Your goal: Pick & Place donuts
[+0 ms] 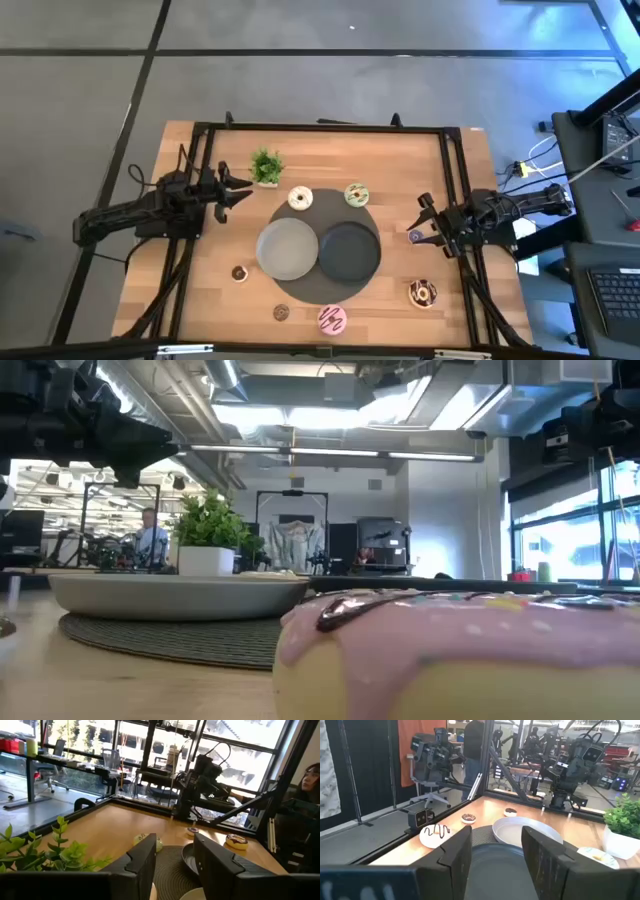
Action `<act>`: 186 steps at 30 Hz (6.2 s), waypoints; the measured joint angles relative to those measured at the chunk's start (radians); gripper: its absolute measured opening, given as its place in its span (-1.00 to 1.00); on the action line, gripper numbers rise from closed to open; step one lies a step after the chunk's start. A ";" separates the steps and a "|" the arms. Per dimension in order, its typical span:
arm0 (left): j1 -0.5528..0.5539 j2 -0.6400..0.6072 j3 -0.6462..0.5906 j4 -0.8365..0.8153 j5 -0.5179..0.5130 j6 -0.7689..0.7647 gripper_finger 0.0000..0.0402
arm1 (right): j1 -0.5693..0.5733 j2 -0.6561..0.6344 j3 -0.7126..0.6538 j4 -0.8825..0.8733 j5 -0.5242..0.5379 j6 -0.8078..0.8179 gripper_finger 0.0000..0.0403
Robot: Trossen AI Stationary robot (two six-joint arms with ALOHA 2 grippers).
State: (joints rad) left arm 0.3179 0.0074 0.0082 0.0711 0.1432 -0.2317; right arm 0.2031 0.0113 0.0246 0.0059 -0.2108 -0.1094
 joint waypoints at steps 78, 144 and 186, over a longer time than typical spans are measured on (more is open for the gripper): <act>0.000 0.000 0.000 0.000 0.000 0.000 -0.37 | 0.000 0.000 -0.001 -0.002 0.038 0.318 0.39; 0.000 0.002 0.000 -0.029 -0.019 -0.043 -0.37 | 0.084 1.277 0.589 -0.936 0.263 1.162 -0.33; 0.000 0.002 0.000 -0.043 -0.072 -0.045 -0.37 | 0.058 1.524 1.047 -0.682 0.316 0.665 -0.99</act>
State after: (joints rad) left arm 0.3180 0.0093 0.0082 0.0277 0.0715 -0.2772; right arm 0.2615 1.5354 1.0716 -0.6760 0.1055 0.5552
